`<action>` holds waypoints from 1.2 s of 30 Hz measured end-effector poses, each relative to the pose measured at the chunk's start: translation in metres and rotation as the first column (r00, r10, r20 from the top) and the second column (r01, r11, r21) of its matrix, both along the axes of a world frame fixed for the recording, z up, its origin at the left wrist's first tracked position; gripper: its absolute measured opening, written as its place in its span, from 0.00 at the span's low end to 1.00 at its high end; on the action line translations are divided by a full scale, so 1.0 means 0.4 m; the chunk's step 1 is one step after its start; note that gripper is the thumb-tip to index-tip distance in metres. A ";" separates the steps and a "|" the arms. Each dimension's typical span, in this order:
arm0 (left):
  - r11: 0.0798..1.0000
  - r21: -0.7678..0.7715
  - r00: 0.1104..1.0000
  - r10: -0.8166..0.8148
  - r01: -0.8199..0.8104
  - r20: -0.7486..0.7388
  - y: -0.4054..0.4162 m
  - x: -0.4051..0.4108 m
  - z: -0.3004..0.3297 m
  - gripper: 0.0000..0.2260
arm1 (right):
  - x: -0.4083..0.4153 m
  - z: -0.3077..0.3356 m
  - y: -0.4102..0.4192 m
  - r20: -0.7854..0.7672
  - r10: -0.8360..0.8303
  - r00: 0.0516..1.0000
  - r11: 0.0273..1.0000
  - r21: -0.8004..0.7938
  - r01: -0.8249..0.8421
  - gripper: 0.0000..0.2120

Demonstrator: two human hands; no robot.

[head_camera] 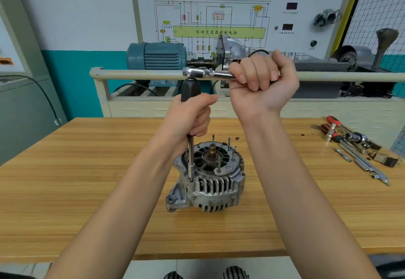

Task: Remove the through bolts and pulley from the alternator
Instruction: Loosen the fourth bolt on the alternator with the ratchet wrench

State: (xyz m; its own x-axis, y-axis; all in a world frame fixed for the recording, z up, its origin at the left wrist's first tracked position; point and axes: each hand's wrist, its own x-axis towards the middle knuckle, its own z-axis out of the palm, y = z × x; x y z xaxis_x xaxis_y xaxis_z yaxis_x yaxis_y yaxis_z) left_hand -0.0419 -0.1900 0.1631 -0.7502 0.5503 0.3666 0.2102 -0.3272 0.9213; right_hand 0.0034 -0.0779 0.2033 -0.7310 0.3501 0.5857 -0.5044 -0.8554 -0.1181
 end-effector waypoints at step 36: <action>0.978 0.069 0.981 0.194 -0.195 0.031 -0.010 -0.006 0.004 0.19 | 0.036 0.002 -0.111 -0.323 -0.392 0.861 0.827 0.287 0.484 0.20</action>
